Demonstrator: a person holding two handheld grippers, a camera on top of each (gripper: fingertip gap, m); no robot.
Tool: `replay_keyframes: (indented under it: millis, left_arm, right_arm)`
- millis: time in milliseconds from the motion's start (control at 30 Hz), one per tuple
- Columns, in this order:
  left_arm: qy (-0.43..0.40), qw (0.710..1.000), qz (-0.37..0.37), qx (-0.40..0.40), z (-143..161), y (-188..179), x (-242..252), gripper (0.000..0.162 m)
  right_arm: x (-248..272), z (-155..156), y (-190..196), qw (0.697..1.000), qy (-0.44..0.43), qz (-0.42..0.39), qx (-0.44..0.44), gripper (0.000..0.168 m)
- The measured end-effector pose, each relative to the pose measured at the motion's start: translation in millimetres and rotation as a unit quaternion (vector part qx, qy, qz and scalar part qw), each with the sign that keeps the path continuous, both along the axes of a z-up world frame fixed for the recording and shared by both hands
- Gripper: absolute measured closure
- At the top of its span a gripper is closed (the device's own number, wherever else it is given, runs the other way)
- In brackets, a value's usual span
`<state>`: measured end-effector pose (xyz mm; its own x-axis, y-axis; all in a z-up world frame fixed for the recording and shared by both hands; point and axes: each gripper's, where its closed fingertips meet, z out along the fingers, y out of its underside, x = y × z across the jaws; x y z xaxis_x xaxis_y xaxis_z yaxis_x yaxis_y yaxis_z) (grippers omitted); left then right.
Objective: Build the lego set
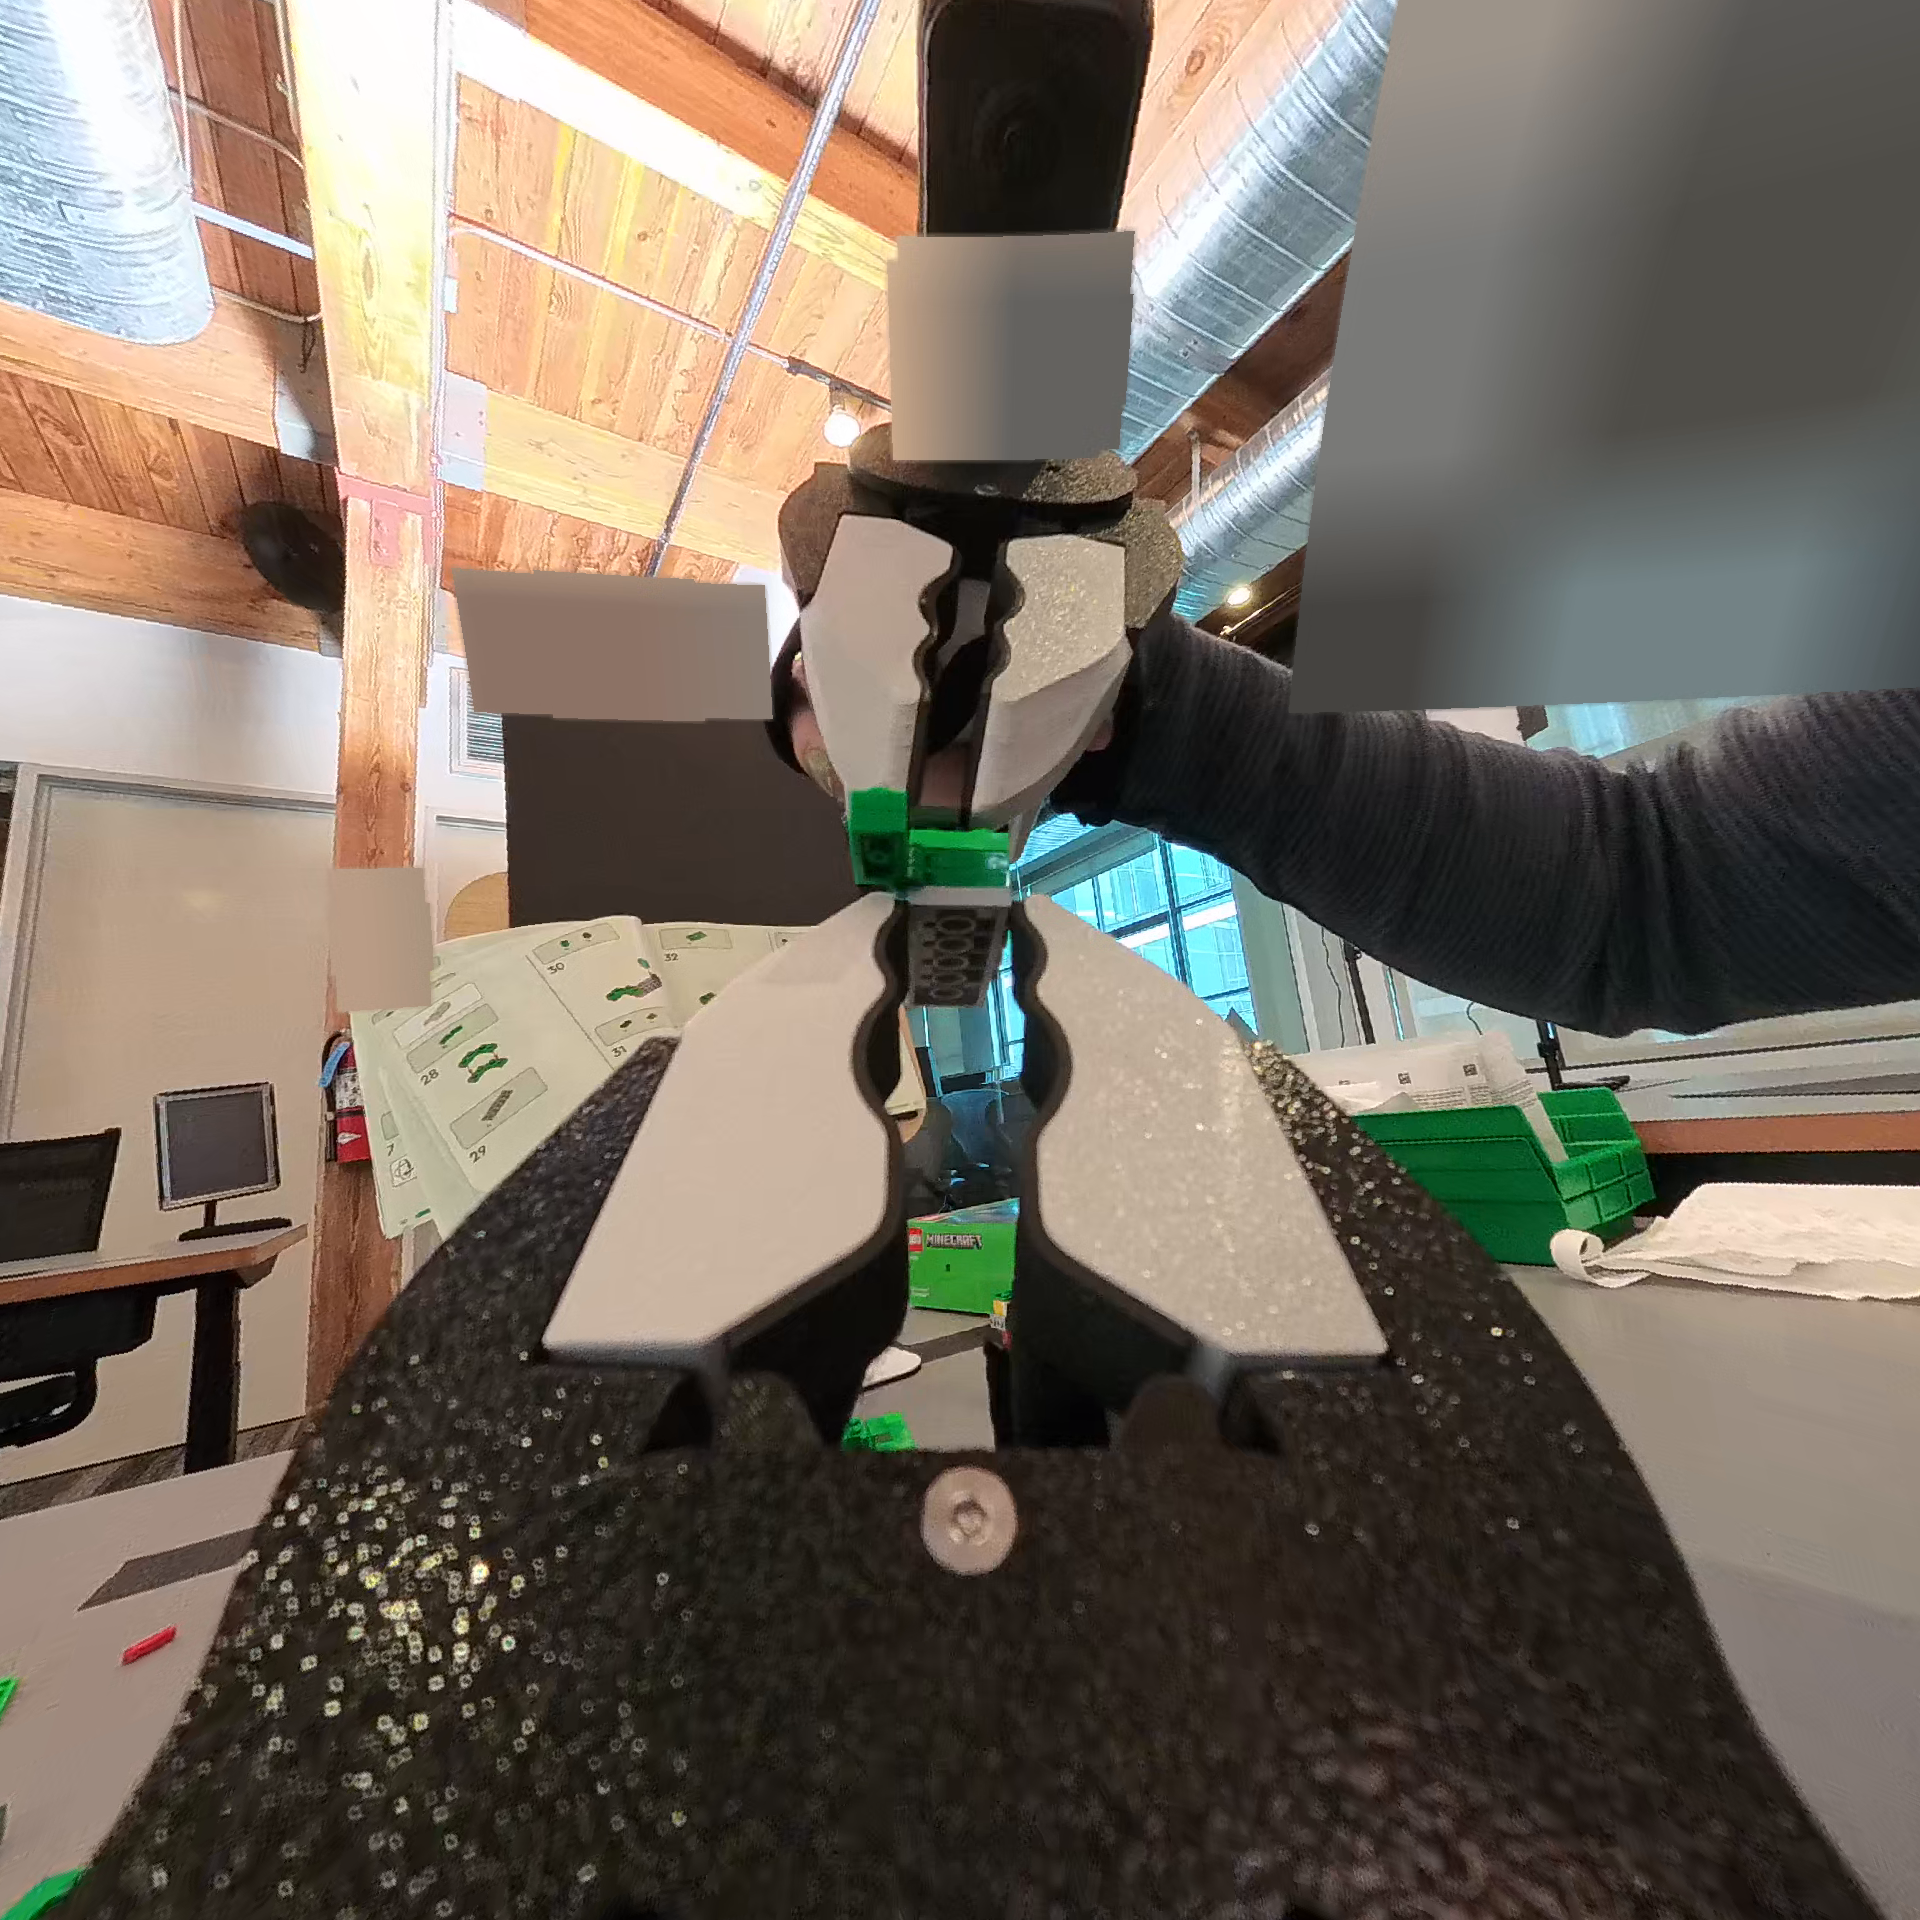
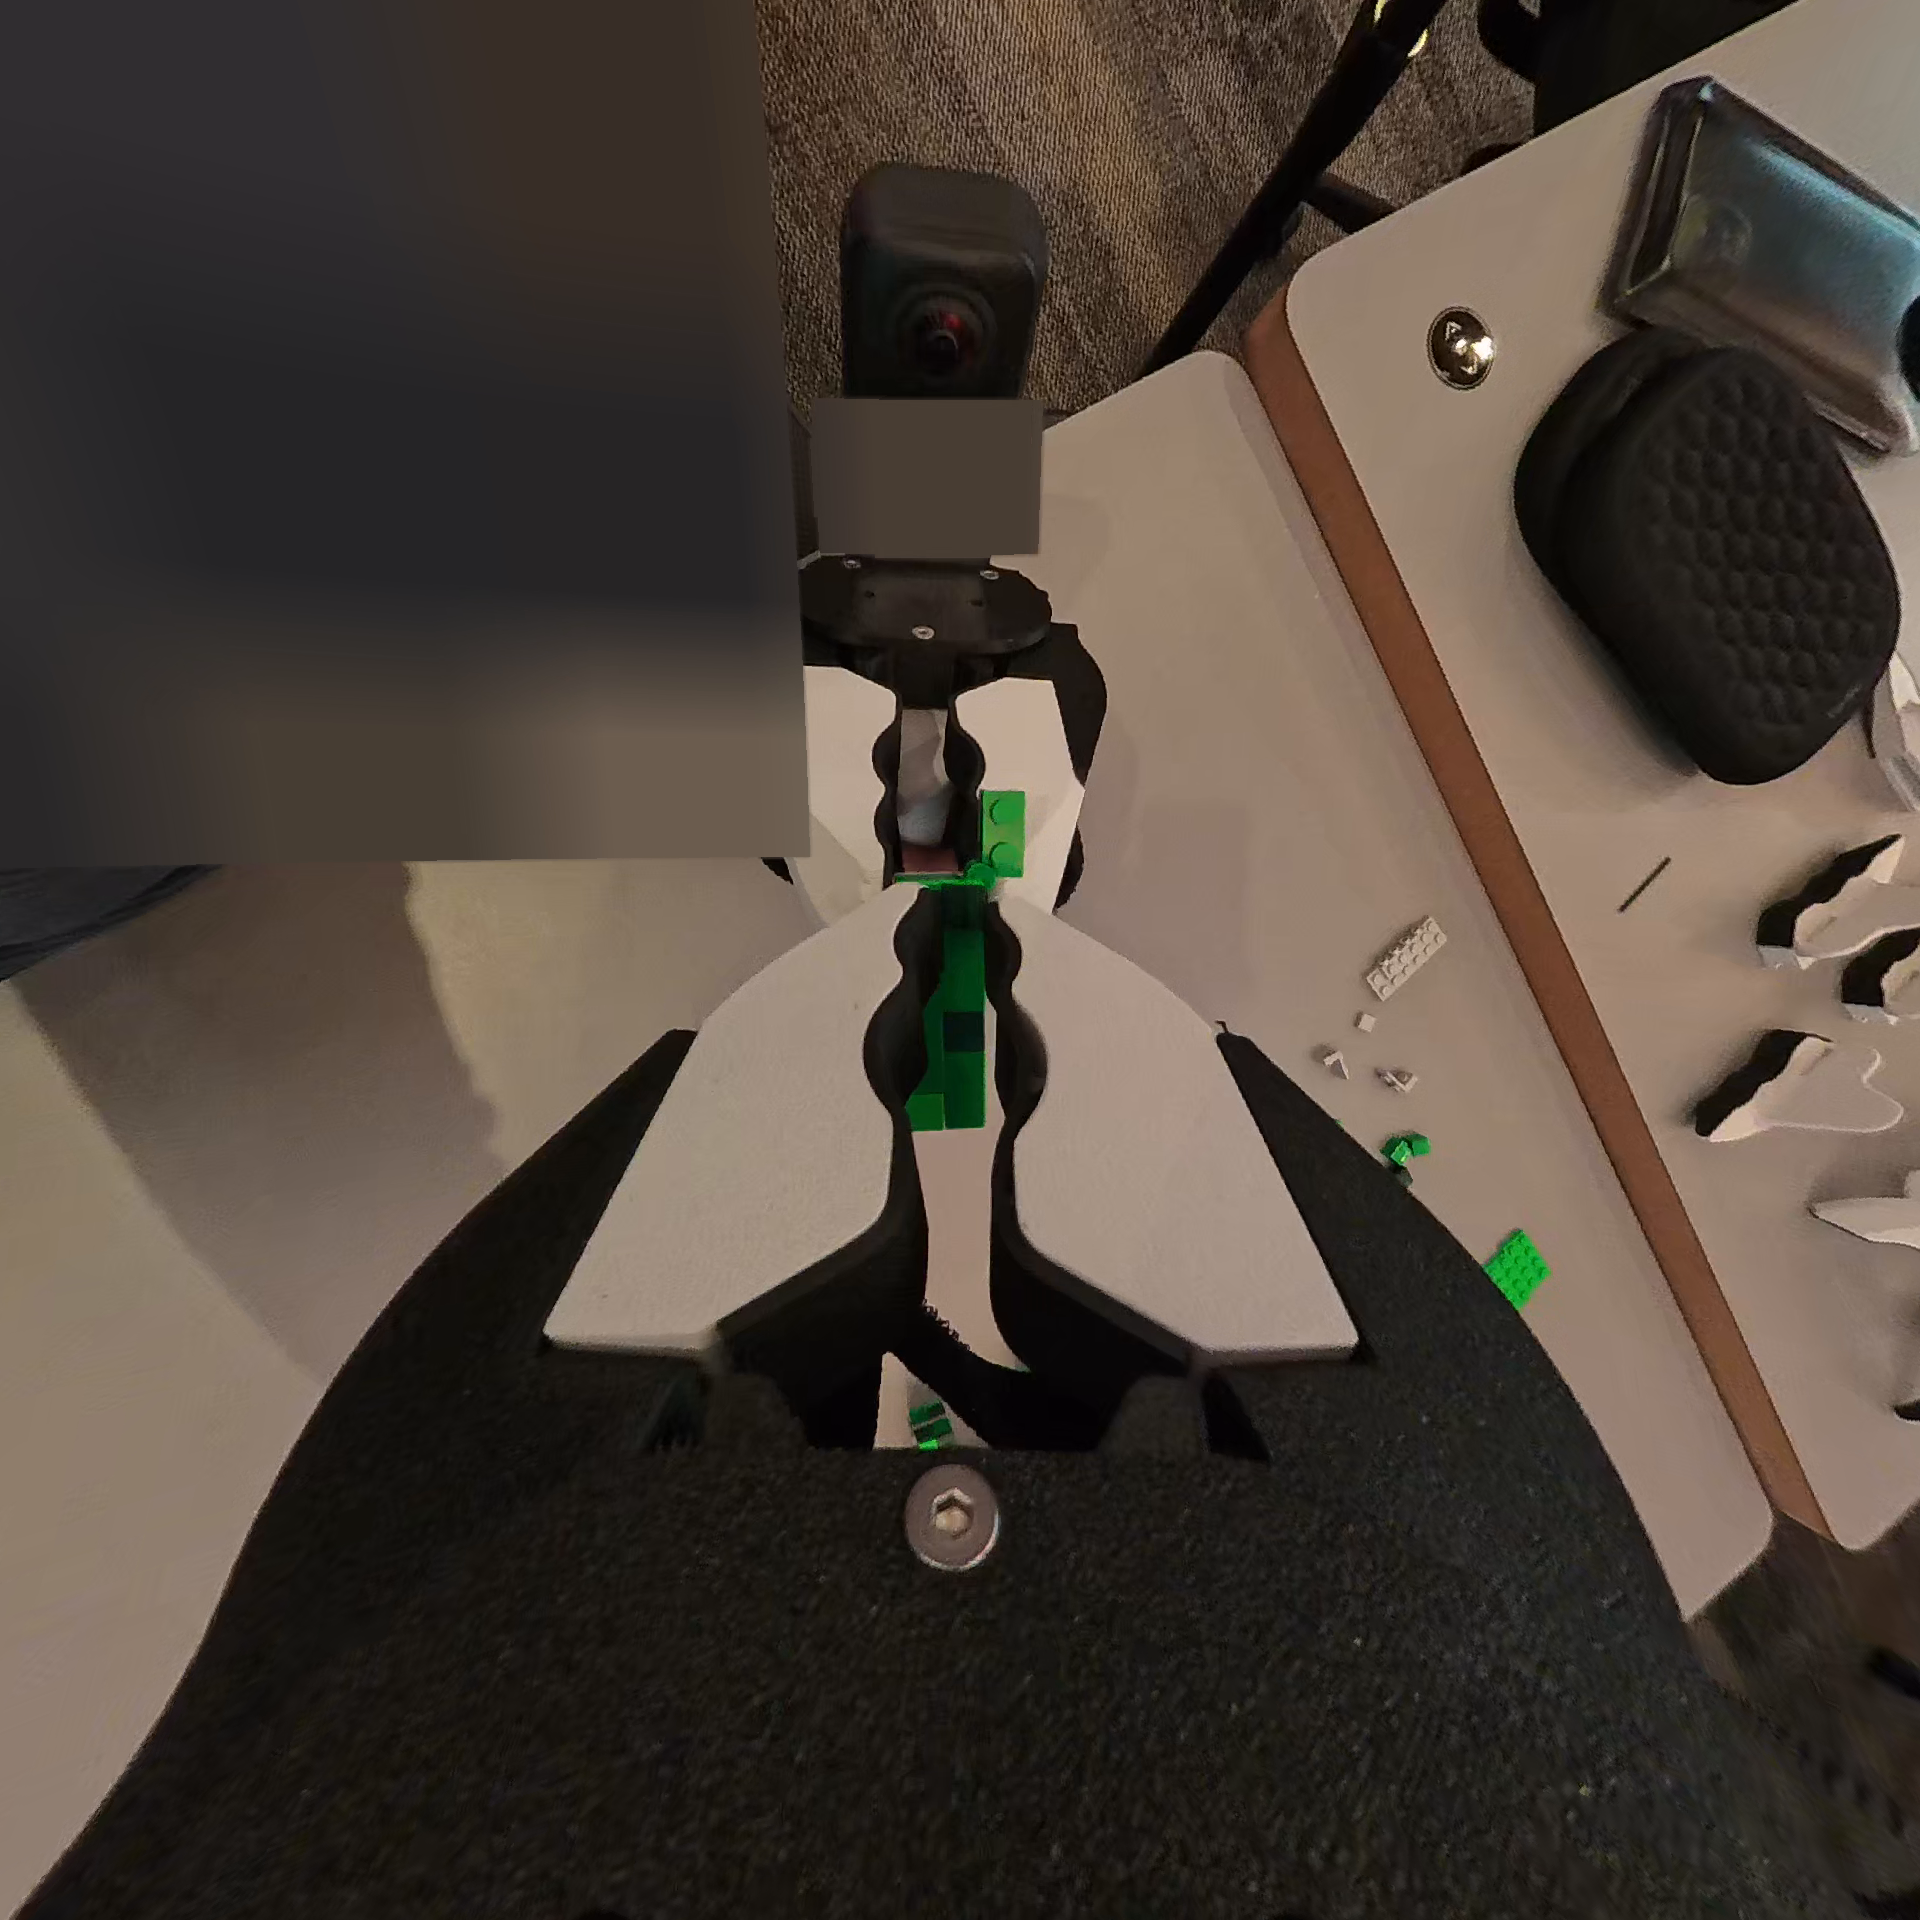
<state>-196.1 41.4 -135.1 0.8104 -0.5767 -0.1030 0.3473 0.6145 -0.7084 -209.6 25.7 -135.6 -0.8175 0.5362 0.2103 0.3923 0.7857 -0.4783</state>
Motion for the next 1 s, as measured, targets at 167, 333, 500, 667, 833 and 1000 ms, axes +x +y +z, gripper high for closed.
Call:
replay_keyframes:
  millis: [167,333,500,667,833,1000]
  left_arm:
    - [0.004,1.0,0.002,0.0,-0.3,0.3,0.6,0.145]
    - [0.009,1.0,0.001,0.0,-0.5,0.4,2.4,0.145]
    - [0.012,1.0,0.0,0.0,-0.7,0.8,3.6,0.144]
    - [0.012,1.0,0.0,0.001,-0.4,0.7,3.9,0.144]
    - [0.01,1.0,0.001,0.001,-0.2,0.7,3.1,0.145]
    - [-0.009,0.999,0.023,-0.019,-1.5,5.6,-6.2,0.144]
  right_arm:
    - [0.8,-0.9,-0.4,1.0,-0.007,-0.003,-0.005,0.161]
    - [2.8,-1.2,-0.4,1.0,-0.018,-0.003,-0.006,0.161]
    - [4.1,-1.5,0.0,1.0,-0.029,-0.005,-0.005,0.16]
    - [5.2,-1.9,1.3,0.999,-0.037,-0.008,-0.001,0.157]
    - [3.5,0.2,2.6,1.0,-0.027,-0.013,0.001,0.151]
    - [-3.8,15.4,0.6,0.997,0.068,-0.048,-0.001,0.133]
